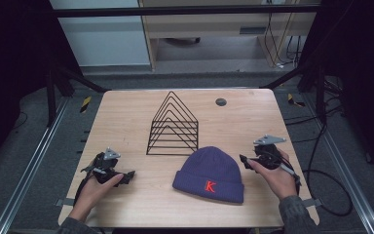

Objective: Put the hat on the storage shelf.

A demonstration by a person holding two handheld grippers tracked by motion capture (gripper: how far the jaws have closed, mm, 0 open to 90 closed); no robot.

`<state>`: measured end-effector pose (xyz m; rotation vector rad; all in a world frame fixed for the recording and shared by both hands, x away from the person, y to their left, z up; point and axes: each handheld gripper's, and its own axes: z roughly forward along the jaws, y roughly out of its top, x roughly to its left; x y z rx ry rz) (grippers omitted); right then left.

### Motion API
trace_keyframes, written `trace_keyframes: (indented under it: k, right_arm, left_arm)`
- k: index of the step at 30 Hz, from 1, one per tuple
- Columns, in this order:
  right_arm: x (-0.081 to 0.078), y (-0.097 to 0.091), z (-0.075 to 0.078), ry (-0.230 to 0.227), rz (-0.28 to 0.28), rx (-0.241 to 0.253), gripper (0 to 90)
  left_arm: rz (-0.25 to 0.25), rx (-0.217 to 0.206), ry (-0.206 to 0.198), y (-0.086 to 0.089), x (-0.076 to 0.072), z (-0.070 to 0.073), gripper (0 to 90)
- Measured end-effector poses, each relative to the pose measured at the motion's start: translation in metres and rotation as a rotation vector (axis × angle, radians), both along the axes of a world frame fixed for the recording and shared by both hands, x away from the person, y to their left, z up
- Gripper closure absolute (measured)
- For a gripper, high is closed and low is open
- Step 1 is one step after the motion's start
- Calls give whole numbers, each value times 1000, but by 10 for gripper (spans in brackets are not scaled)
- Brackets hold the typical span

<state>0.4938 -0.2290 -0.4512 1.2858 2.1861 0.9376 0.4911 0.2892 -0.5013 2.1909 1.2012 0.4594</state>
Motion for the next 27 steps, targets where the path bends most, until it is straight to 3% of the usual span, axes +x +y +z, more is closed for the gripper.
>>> trace_keyframes:
  k: [2,4,7,11,19,27]
  right_arm:
    - [3,5,6,-1,12,-9,336]
    - [16,18,18,-2,68,-47,415]
    - [25,27,21,18,101,-58,456]
    - [42,42,13,83,141,-61,531]
    - [49,64,2,122,183,-43,528]
    - [60,88,-15,186,171,-34,492]
  left_arm:
    - [0,0,0,0,0,0,0]
    - [0,0,0,0,0,0,0]
    - [0,0,-3,0,-1,0,0]
    - [-4,0,-2,0,-1,0,0]
    - [-5,1,-3,-1,-1,0,0]
    - [-10,0,-2,-2,-2,0,0]
